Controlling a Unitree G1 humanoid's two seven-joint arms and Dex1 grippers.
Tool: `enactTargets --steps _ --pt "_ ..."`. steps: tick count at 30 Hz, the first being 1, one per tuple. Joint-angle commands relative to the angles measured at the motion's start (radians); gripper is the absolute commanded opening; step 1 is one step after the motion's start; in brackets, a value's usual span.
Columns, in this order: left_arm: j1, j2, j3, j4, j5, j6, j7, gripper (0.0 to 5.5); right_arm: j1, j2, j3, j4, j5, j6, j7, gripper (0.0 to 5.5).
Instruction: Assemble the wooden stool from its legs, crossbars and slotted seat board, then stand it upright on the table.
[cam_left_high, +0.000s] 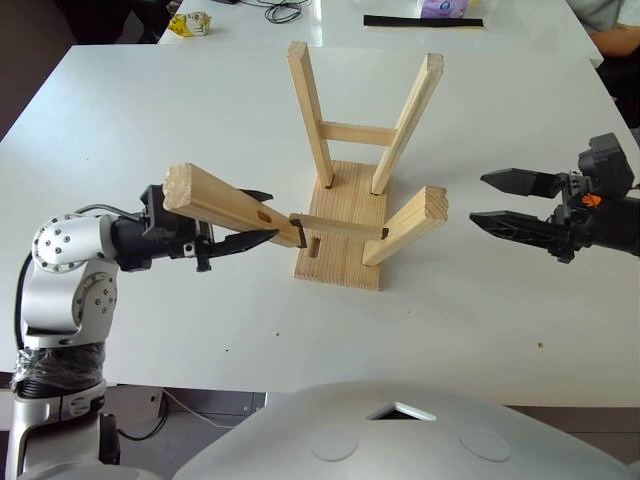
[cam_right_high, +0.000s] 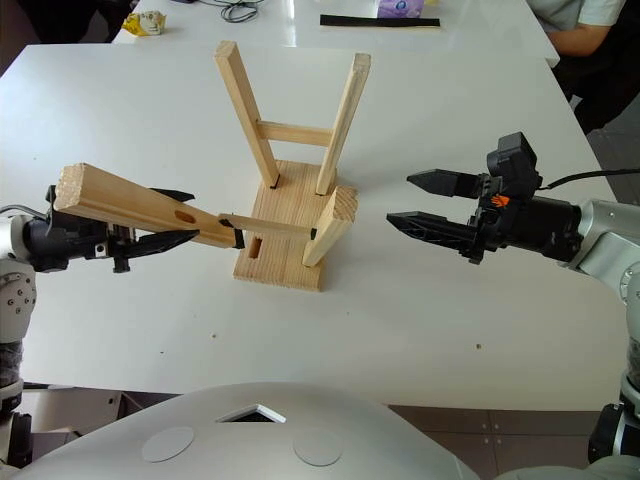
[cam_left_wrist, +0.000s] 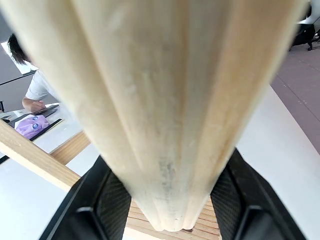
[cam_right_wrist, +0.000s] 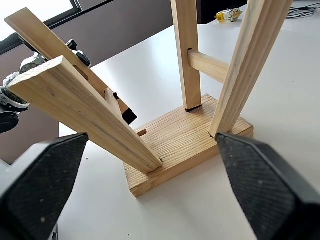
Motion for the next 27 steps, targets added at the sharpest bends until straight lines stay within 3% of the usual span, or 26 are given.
enactTargets --steps 1,11,27 --pt "0.043 -0.035 -0.043 -0.023 0.029 -0.025 0.019 2.05 -0.027 -0.009 0.027 -0.001 -0.014 -0.006 0.005 4.70" --pt "0.131 -0.054 -0.071 0.023 0.094 -0.125 0.010 2.05 -0.053 -0.015 0.049 -0.001 -0.023 -0.003 0.018 4.70" --pt "0.135 -0.045 -0.079 -0.130 -0.055 0.113 0.135 2.05 -0.012 0.014 0.042 -0.042 -0.030 -0.020 -0.026 4.70"
